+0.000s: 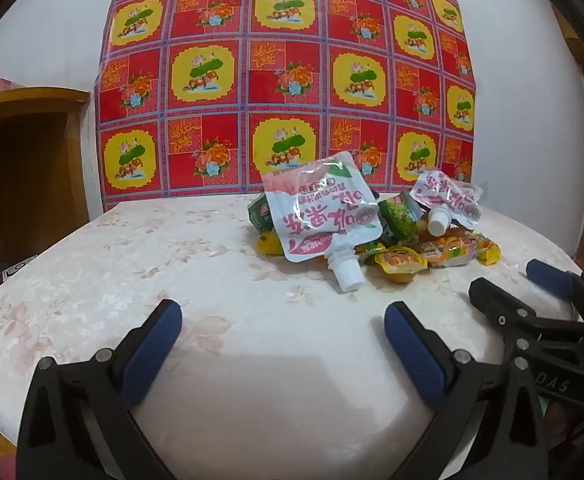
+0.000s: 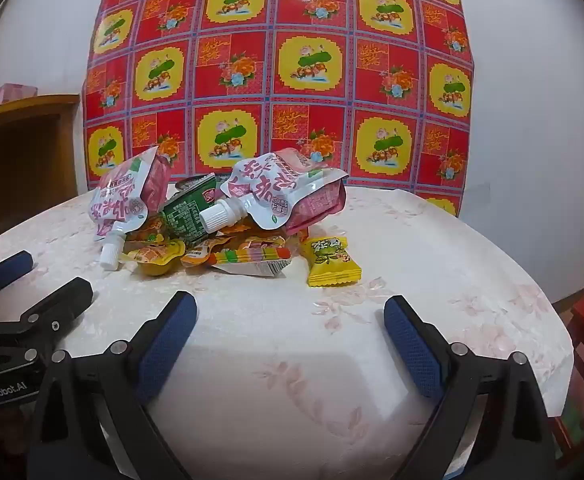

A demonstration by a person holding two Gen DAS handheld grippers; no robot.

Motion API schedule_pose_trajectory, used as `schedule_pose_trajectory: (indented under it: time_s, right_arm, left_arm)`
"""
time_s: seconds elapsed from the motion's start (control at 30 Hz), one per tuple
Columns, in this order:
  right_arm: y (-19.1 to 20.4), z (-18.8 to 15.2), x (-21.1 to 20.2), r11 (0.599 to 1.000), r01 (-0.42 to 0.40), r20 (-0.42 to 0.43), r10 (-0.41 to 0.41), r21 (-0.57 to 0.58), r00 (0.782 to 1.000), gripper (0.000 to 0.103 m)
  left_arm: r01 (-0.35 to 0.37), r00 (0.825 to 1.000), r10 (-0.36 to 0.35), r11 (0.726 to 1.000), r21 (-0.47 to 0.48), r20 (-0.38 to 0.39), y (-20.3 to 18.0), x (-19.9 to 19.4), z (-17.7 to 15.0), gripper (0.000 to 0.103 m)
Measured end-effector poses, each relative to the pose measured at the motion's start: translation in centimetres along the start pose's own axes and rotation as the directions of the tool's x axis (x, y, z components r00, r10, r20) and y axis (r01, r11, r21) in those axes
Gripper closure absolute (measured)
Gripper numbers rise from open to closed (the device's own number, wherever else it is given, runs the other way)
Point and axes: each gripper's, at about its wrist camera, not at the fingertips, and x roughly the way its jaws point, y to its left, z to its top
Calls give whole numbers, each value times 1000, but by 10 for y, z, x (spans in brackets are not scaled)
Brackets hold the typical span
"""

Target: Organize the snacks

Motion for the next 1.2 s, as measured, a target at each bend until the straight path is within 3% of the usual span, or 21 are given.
schedule_pose_trajectory:
  time_s: [1.2]
  right_arm:
    - [0, -6, -2, 1000, 8, 50, -7, -20, 999, 7]
  left_arm:
    - [-4, 1000, 4, 1000, 5, -9, 0, 1, 1, 0]
